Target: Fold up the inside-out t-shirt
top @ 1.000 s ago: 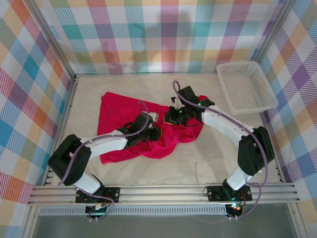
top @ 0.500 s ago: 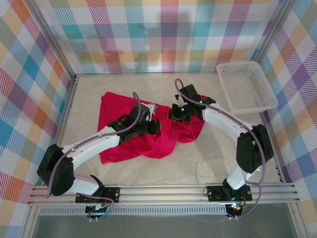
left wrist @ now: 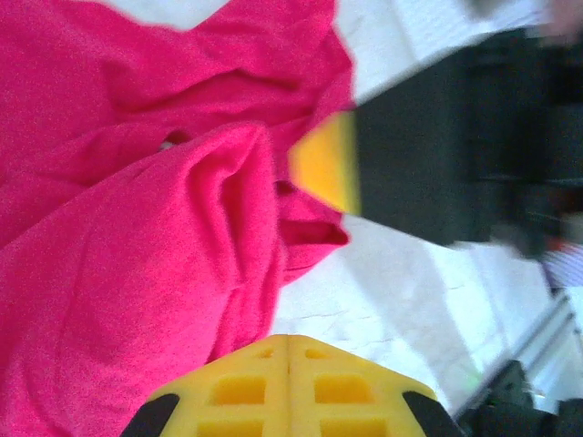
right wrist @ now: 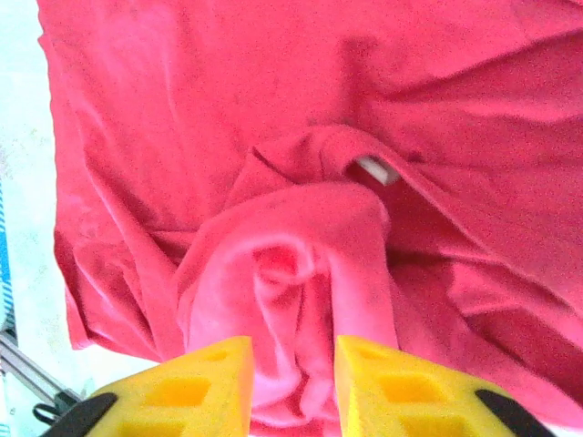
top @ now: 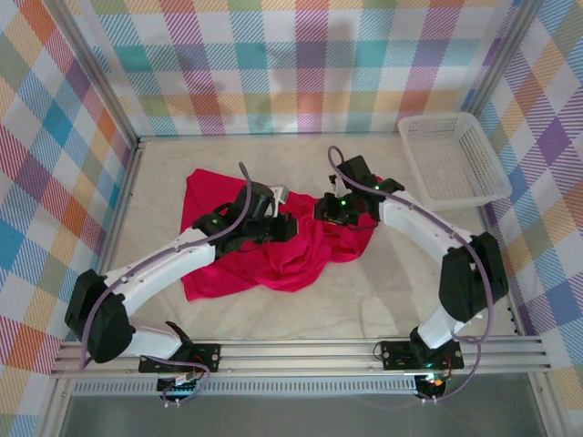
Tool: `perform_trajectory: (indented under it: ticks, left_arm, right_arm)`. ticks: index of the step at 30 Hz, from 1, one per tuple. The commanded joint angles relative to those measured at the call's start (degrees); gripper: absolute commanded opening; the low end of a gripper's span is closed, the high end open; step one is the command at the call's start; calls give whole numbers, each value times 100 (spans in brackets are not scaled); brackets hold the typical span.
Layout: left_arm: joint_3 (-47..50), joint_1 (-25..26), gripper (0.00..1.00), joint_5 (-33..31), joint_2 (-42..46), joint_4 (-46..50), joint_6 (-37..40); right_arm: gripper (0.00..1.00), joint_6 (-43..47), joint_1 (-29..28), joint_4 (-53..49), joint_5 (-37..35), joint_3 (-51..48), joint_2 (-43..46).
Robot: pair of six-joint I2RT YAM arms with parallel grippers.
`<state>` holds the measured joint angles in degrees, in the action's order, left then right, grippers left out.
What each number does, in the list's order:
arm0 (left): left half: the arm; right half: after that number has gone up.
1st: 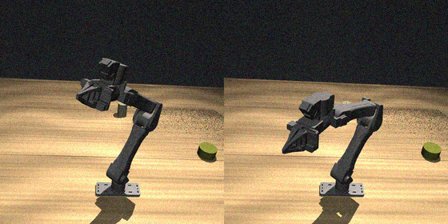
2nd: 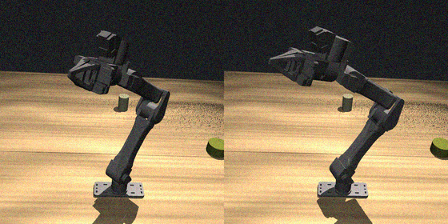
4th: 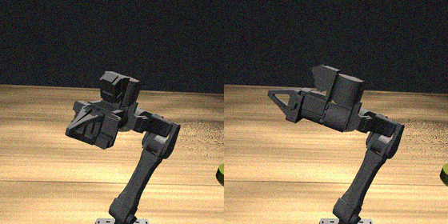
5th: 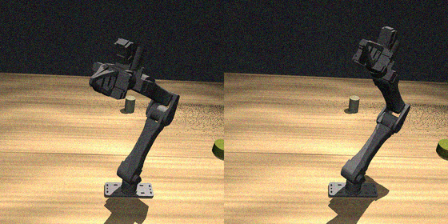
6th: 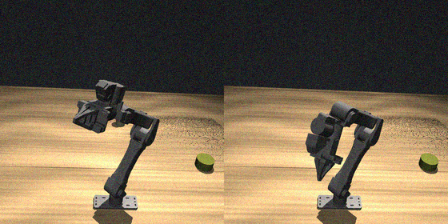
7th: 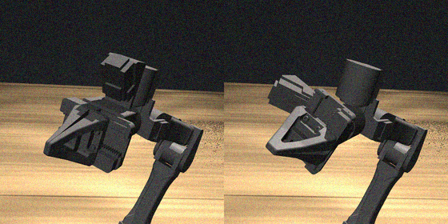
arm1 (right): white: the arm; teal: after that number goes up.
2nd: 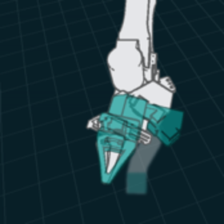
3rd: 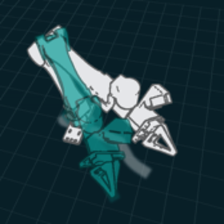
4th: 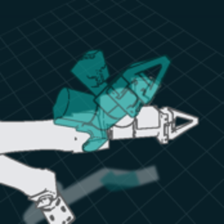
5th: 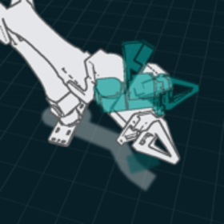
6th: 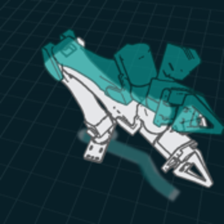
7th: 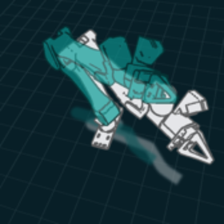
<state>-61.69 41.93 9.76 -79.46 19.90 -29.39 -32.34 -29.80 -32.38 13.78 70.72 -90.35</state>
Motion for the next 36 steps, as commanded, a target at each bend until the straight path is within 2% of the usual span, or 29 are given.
perform_trajectory:
  ticks: [1, 3, 4, 8, 11, 13, 15, 16, 18, 19, 26, 29, 33, 36]
  left_arm:
    - [-295, -10, 17, -444, -231, 687, -18]
    - [-326, -2, 36, -397, -423, 778, 55]
    - [-326, -1, 41, -349, -510, 796, 49]
    - [-378, 84, 49, -196, -953, 787, 131]
    - [-396, 128, 50, -265, -1244, 797, 145]
    - [-404, 126, 47, -311, -1421, 787, 166]
    - [-427, 131, 39, -391, -1577, 808, 161]
    - [-457, 125, 31, -427, -1636, 833, 158]
    - [-605, 131, 6, -493, -1742, 994, 130]
    - [-696, 131, 0, -526, -1761, 1095, 91]
    - [-1296, 130, 0, -514, -1406, 1753, -146]
    - [-1382, 81, 0, -281, -1116, 1751, -237]
    - [-1253, -182, 0, 278, -663, 1444, -436]
    - [-894, -574, 0, 634, -331, 1104, -592]
  right_arm:
    - [34, 61, 27, -237, -122, -399, 465]
    - [35, -10, 32, -175, -100, -643, 663]
    - [35, -47, 29, -148, -95, -732, 720]
    - [35, -110, 52, -67, -66, -936, 795]
    - [35, -156, 53, -24, 60, -925, 760]
    - [36, -222, 53, 45, 193, -935, 770]
    - [40, -352, 45, 257, 435, -1049, 768]
    - [41, -441, 45, 408, 574, -1135, 744]
    - [41, -718, -7, 796, 939, -1359, 629]
    - [41, -857, -44, 1019, 1056, -1447, 555]
    - [29, -1560, -280, 2255, 1474, -1369, -572]
    - [26, -1682, -324, 2256, 1180, -1193, -974]
    - [9, -1679, -324, 2098, 605, -1391, -1104]
    - [0, -1638, -310, 2089, 471, -1703, -931]
